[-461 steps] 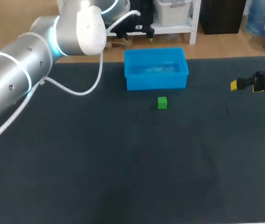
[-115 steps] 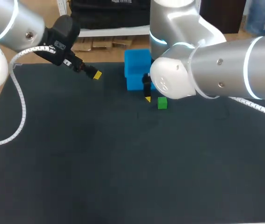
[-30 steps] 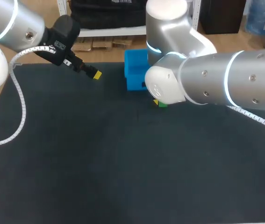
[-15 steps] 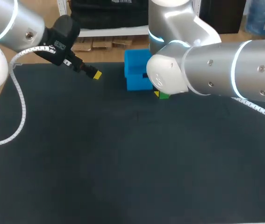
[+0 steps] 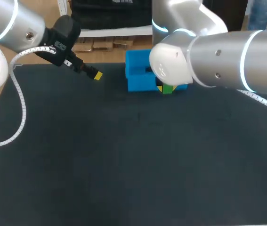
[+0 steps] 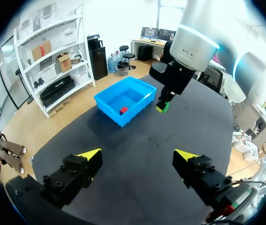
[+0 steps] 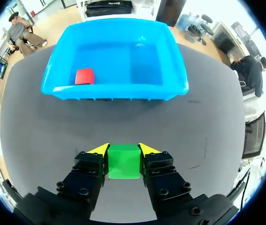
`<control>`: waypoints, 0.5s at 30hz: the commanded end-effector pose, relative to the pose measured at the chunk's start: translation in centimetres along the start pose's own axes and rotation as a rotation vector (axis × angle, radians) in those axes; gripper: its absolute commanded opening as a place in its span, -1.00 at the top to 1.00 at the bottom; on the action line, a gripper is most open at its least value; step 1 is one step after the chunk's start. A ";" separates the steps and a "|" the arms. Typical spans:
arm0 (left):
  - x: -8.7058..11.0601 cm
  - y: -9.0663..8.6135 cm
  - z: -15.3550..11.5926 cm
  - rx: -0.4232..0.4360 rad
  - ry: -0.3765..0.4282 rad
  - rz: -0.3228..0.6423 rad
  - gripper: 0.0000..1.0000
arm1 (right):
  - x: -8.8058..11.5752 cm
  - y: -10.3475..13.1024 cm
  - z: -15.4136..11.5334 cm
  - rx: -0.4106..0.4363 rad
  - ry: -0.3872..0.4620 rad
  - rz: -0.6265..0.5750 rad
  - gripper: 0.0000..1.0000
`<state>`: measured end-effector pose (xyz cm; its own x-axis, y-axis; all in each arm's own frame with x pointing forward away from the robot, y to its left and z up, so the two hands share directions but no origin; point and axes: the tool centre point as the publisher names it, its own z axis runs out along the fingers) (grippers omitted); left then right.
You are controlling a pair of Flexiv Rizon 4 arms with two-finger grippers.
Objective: Use the left arm to pick the red cube and place it into the blue plastic box first, then use the right arm to grasp the green cube and put it into the same blue plastic box after the first action is fully finished.
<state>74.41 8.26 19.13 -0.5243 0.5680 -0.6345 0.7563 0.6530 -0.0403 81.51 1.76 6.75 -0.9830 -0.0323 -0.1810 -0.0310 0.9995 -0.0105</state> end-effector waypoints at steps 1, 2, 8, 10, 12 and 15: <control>0.1 0.1 0.0 0.003 -0.005 0.002 -1.00 | 0.0 -0.4 -1.1 -0.007 0.000 -0.005 1.00; 0.1 0.1 0.0 0.003 -0.005 0.002 -1.00 | -0.1 -0.4 -1.3 -0.009 -0.002 -0.007 1.00; 0.1 0.1 0.0 0.003 -0.005 0.002 -1.00 | -1.0 -0.4 -2.6 -0.018 -0.019 -0.026 1.00; 0.1 0.1 0.0 0.003 -0.005 0.002 -1.00 | -1.2 -0.4 -3.0 -0.019 -0.024 -0.032 1.00; 0.1 0.1 0.0 0.003 -0.005 0.002 -1.00 | -1.4 -0.5 -3.3 -0.018 -0.028 -0.037 1.00; 0.1 0.1 0.0 0.003 -0.005 0.002 -1.00 | -1.9 -0.7 -3.8 -0.017 -0.037 -0.045 1.00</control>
<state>74.40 8.26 19.13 -0.5242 0.5680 -0.6345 0.7563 0.6530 -0.0403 82.73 1.40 10.40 -0.9736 -0.0756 -0.2152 -0.0765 0.9971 -0.0044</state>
